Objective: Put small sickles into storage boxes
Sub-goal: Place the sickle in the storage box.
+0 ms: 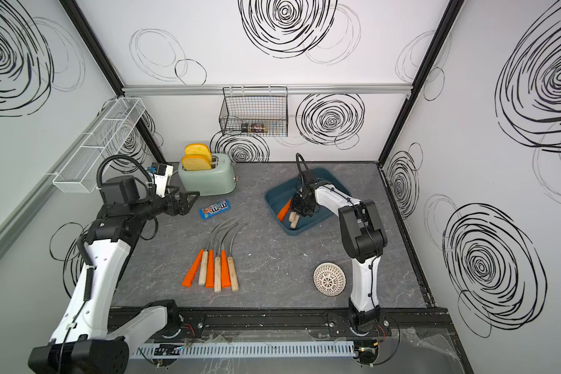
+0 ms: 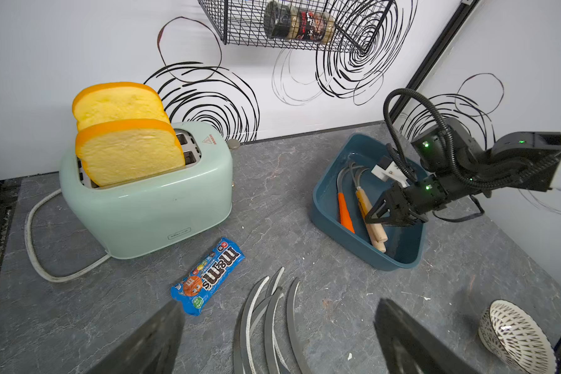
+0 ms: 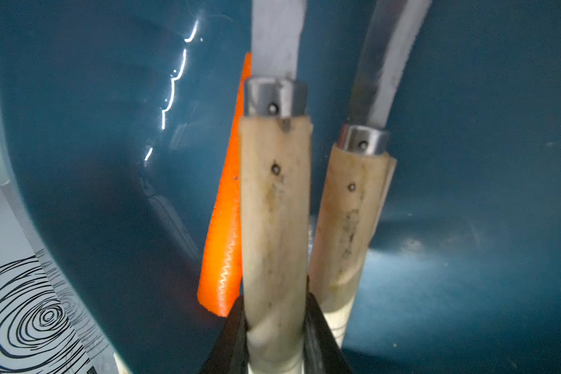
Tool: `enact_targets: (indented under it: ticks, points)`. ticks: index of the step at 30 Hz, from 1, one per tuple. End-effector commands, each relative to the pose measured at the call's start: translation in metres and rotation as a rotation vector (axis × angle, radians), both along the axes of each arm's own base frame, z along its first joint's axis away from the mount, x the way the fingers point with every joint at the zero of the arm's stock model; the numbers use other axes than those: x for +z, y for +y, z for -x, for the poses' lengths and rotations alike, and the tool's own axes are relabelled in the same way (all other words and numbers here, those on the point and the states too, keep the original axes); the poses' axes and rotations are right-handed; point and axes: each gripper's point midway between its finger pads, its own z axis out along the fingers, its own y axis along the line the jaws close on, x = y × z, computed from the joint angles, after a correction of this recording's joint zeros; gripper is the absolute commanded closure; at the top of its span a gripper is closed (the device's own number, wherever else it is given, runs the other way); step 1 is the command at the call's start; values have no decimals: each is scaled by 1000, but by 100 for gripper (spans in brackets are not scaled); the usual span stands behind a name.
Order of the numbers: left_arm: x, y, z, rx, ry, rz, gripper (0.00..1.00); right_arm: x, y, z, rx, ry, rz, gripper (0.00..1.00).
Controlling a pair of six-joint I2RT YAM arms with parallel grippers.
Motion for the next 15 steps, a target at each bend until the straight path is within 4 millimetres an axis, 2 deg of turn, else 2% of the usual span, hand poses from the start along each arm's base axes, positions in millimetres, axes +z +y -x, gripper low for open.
enact_targets:
  ticks: [1, 12, 13, 15]
  points:
    - [18, -3, -3, -12, -55, 9, 4, -5, 4, -4, 10, 8, 14, 95]
    - [20, -3, -2, -10, -59, 4, 4, -6, 7, -5, 19, 6, 7, 91]
    - [21, -3, -2, -10, -64, 1, 4, -6, 8, -5, 20, 3, 7, 89]
    - [22, -3, -2, -9, -66, 1, 4, -4, 9, -6, 26, 2, 7, 79]
